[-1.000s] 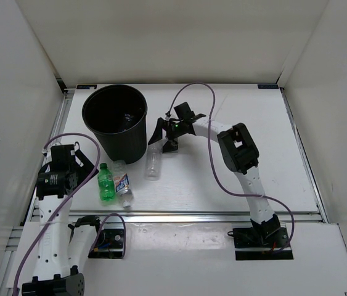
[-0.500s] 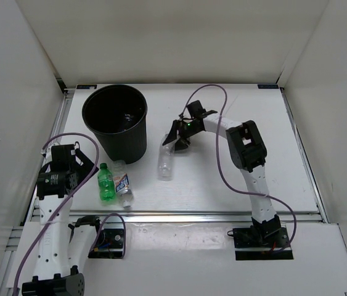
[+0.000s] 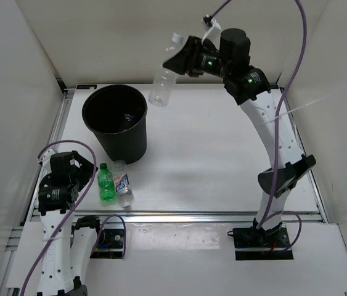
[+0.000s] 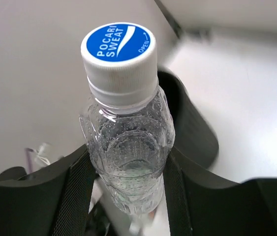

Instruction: Put the plastic bottles in the bin

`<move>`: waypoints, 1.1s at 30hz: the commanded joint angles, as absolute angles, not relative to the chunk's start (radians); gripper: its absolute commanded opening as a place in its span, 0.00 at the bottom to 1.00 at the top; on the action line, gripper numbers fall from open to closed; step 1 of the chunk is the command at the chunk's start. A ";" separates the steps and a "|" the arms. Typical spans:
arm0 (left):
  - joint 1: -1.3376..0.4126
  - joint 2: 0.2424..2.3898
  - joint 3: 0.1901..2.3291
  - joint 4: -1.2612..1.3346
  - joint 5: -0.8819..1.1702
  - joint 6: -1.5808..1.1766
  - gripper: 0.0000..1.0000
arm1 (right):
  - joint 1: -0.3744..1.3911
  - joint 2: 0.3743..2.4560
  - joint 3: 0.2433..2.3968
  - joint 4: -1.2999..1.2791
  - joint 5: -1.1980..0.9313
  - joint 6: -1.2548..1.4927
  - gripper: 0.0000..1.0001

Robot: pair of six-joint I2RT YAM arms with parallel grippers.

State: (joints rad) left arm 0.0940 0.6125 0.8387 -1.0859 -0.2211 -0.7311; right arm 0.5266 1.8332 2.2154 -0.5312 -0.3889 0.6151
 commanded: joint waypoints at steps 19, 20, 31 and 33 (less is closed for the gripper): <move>0.089 0.600 0.684 -0.801 -0.078 -0.682 1.00 | 0.697 1.961 2.372 -0.379 -0.289 0.348 1.00; 0.089 0.610 0.664 -0.789 -0.063 -0.683 1.00 | 0.681 1.926 2.353 -0.379 -0.279 0.348 1.00; 0.089 0.715 0.520 -0.704 -0.048 -0.788 1.00 | 0.644 1.813 2.209 -0.407 -0.374 0.403 1.00; 0.089 0.724 0.511 -0.704 -0.037 -0.815 1.00 | 0.635 1.813 2.209 -0.407 -0.374 0.403 1.00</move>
State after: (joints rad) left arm 0.0940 0.7231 0.5209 -0.7506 -0.0597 -0.7734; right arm 0.6376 1.7844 2.2299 -0.4057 -0.3435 0.3965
